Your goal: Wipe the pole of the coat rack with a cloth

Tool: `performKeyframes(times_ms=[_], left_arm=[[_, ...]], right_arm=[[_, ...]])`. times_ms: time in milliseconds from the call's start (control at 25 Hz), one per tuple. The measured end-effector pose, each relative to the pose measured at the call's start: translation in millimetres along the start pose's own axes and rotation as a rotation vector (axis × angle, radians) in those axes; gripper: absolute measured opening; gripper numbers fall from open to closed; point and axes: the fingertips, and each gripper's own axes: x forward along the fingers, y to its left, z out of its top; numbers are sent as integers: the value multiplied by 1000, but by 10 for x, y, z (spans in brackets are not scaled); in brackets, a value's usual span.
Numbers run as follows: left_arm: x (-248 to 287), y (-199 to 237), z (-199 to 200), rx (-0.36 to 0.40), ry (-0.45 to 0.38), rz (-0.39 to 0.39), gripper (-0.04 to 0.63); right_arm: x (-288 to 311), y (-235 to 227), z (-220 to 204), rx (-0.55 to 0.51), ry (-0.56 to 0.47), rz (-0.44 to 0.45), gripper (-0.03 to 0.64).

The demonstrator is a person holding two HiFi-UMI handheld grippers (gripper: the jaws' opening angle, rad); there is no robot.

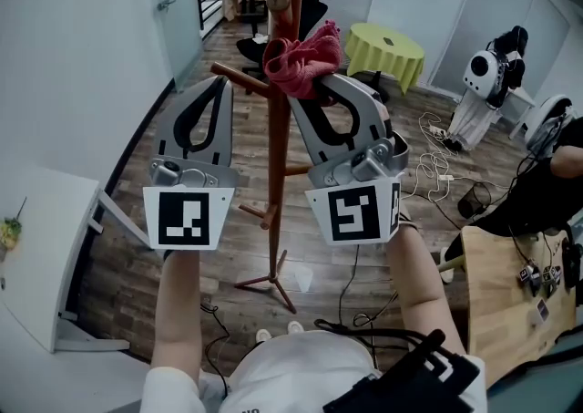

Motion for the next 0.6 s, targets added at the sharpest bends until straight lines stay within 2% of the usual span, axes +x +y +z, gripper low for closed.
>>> performKeyframes(times_ms=[600], left_arm=[[-57,-58,-79,-44,10,8,12]], right_arm=[[-59,117,-18,-6,0,14,83]])
